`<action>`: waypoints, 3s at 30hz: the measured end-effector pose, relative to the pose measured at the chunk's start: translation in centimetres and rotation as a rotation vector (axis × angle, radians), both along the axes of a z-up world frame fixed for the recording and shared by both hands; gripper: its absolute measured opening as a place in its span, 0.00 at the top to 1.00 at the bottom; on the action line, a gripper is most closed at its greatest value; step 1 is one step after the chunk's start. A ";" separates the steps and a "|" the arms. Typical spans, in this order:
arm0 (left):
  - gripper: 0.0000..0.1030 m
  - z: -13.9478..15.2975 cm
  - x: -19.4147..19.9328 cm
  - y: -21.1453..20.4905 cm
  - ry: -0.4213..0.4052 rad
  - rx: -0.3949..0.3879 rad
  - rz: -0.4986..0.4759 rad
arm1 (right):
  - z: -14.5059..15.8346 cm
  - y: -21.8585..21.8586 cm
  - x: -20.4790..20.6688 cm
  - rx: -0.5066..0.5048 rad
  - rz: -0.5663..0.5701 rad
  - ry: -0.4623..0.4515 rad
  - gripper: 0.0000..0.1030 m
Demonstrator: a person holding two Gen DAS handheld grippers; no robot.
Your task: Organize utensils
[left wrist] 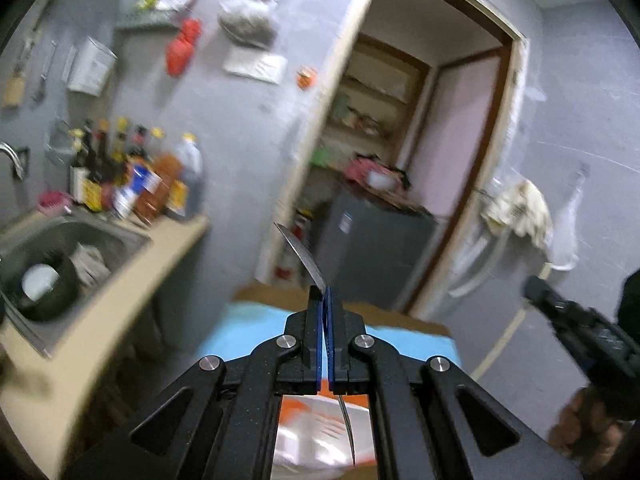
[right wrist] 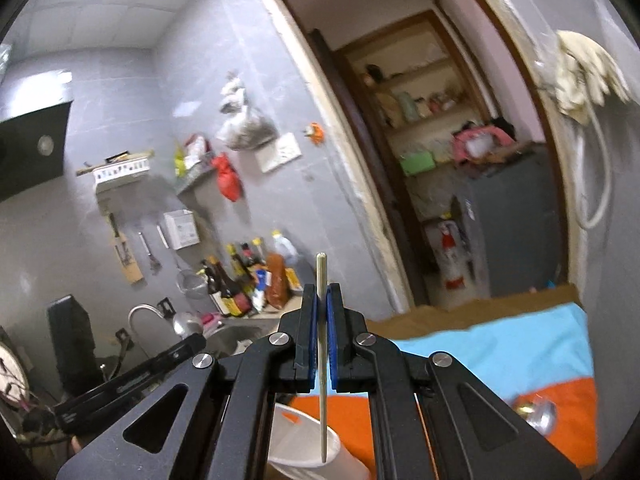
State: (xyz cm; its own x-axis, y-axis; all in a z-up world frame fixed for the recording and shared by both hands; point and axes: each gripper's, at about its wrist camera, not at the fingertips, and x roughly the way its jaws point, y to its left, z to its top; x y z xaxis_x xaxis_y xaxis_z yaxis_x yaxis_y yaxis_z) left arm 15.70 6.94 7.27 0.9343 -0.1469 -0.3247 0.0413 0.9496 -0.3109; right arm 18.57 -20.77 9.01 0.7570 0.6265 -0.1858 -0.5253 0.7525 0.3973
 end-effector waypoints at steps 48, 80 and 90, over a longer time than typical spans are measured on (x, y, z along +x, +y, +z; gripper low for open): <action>0.04 -1.7 -1.9 -7.3 -0.067 0.133 0.016 | -2.4 -7.3 -3.4 -0.170 -0.302 -0.069 0.00; 0.11 -18.8 9.0 -27.6 0.340 0.396 -0.139 | -20.7 -20.7 7.4 -0.254 -0.138 0.431 0.51; 0.56 -21.7 14.7 -28.8 0.453 0.428 -0.263 | -23.1 -18.9 9.3 -0.266 -0.013 0.516 0.78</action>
State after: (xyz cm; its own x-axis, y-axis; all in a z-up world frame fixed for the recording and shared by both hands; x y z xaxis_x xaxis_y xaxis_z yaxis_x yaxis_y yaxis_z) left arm 30.36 -21.82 -14.47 0.6433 -0.1223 -0.7558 0.2422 0.9690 0.0493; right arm 27.87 -39.65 -14.13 0.5338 0.4988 -0.6828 -0.3035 0.8667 0.3958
